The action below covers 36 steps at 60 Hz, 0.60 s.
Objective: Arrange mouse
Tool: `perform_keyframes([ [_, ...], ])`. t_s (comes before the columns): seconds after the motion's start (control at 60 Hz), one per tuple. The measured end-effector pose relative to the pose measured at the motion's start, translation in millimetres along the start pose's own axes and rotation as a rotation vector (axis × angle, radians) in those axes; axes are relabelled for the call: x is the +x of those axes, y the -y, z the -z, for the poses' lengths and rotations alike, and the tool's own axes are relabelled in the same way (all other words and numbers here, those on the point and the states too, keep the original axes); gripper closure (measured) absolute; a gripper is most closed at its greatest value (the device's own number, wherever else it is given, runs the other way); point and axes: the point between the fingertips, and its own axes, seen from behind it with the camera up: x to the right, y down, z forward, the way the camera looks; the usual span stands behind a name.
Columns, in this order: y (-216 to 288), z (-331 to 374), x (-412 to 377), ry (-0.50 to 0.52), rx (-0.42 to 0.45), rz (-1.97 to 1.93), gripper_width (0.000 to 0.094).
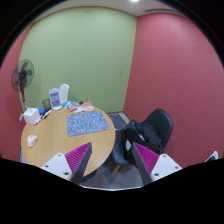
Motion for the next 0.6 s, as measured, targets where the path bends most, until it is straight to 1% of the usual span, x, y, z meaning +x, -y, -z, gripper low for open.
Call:
perform_keyframes([
  [0.15,-16,-9,-14,0.003,-0.031,0.012,0.0105],
  [0.3,-56,-16,-55,0.028,-0.071,0.034,0.0108],
  [0.45,-100,-20,-133,0.104,-0.125,0.042,0.0103],
  [0.533,-119,-20,-184,0.147,-0.128,0.058,0.0103],
  [0.6,-123,-21,-231,0.192,-0.134,0.073,0.0105],
])
